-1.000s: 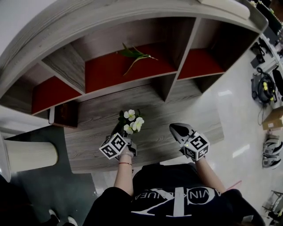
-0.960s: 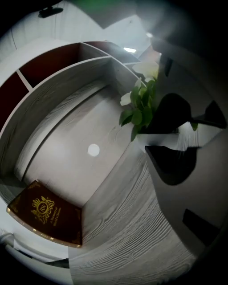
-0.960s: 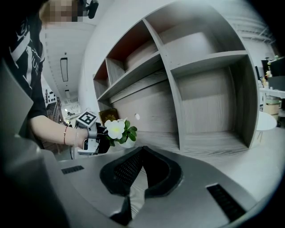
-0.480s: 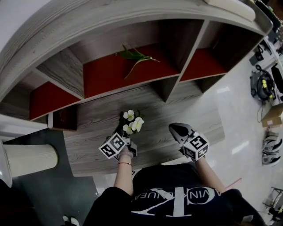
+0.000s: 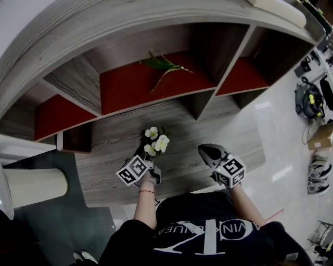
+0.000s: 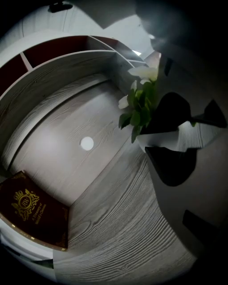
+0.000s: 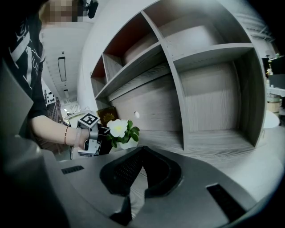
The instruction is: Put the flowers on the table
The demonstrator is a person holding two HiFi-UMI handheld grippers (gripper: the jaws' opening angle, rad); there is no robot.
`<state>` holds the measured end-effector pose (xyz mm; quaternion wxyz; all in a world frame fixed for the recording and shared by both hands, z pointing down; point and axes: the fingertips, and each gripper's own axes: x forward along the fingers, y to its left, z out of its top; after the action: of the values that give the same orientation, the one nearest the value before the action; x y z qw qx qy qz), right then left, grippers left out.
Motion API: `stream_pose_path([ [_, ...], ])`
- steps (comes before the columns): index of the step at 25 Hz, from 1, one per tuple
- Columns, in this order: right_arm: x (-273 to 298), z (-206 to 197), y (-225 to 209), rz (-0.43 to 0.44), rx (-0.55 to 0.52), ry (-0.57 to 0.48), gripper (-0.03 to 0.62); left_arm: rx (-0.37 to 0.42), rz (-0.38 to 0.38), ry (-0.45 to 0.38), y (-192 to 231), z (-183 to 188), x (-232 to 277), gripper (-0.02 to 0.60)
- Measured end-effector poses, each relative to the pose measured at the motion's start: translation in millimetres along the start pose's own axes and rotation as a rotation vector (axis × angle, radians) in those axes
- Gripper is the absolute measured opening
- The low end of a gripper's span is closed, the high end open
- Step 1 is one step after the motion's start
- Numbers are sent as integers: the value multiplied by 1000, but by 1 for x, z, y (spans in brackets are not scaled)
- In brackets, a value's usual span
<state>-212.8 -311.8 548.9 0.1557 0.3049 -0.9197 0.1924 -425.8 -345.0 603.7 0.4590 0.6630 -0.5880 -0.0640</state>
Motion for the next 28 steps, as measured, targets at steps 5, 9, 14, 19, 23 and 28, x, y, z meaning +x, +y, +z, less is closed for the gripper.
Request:
stream_pose_path([
  [5, 4, 2, 3, 9, -6, -2, 11, -42, -3, -19, 5, 4, -4, 100],
  [9, 5, 0, 4, 12, -4, 4, 11, -75, -12, -42, 8, 7, -9, 104],
  [14, 7, -1, 9, 26, -11, 10, 11, -104, -11, -59, 13, 8, -14, 115],
  [19, 9, 0, 13, 39, -21, 13, 11, -128, -11, -79, 15, 10, -22, 115],
  [23, 12, 1, 17, 52, -26, 10, 11, -156, -16, -103, 19, 13, -30, 114],
  [28, 18, 4, 22, 68, -32, 1, 11, -153, -6, -121, 25, 12, -44, 114],
])
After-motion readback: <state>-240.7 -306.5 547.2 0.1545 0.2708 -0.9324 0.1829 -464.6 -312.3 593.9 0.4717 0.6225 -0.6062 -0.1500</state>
